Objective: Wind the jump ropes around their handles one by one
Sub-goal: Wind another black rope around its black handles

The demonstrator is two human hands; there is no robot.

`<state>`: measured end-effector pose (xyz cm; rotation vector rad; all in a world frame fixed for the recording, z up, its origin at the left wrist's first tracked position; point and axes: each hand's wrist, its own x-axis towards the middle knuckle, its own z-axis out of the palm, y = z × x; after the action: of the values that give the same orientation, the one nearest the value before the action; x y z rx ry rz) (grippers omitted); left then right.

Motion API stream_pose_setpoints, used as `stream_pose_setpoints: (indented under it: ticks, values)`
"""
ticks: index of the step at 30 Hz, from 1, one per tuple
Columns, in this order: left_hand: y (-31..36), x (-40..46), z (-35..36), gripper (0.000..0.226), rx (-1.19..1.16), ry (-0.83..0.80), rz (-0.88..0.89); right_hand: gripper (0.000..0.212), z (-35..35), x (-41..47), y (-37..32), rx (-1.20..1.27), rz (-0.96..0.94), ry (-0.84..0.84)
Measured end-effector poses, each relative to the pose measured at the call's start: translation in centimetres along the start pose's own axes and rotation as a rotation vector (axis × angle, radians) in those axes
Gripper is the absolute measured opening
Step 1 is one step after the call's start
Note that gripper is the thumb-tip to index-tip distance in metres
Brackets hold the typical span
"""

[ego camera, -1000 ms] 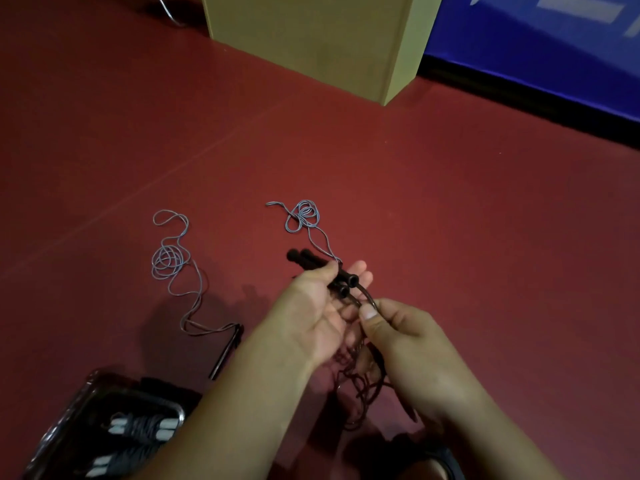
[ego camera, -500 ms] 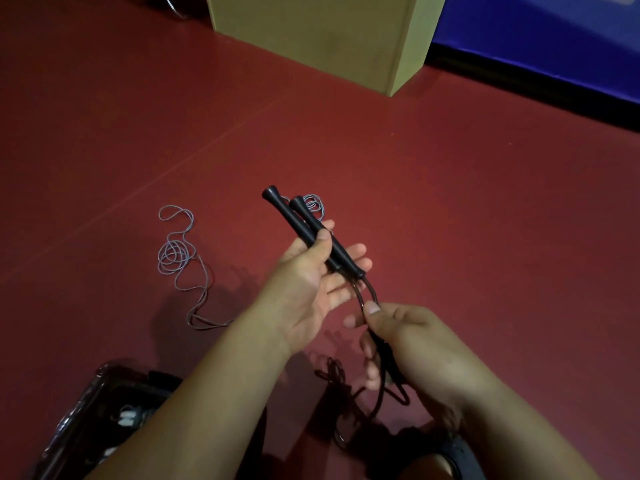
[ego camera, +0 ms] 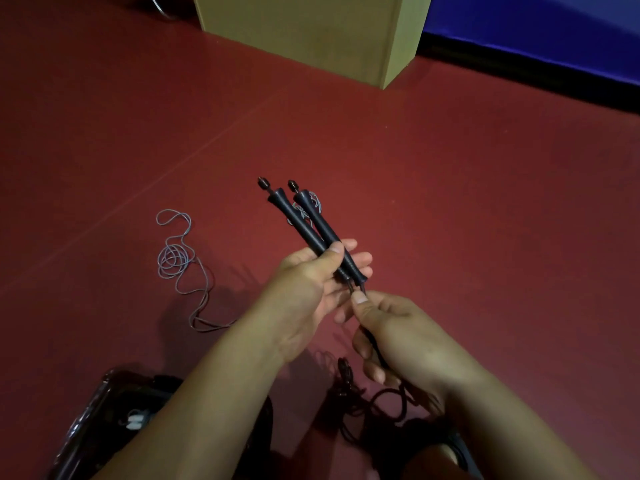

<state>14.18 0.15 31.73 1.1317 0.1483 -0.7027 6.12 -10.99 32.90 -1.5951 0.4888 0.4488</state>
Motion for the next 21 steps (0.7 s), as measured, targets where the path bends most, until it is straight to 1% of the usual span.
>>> stream_pose_setpoints:
  ticks: [7, 11, 16, 19, 21]
  values:
    - [-0.1, -0.6, -0.4, 0.022, 0.125, -0.032, -0.055, 0.038, 0.3, 0.2, 0.5, -0.036, 0.021, -0.002]
    - [0.2, -0.8, -0.7, 0.023, 0.140, -0.018, -0.102, 0.040, 0.5, 0.9, 1.0, 0.013, 0.022, 0.035]
    - [0.3, -0.8, -1.0, 0.022, 0.165, -0.002, -0.140, 0.037, 0.6, 1.6, 1.3, -0.135, -0.063, 0.092]
    - [0.5, -0.8, -0.7, 0.020, 0.121, 0.013, -0.118, 0.037, 0.8, 1.6, 1.1, -0.110, -0.072, 0.076]
    - [0.9, -0.7, -0.7, 0.019, 0.022, 0.056, -0.095, 0.038, 0.9, 1.4, 0.8, -0.063, -0.060, 0.053]
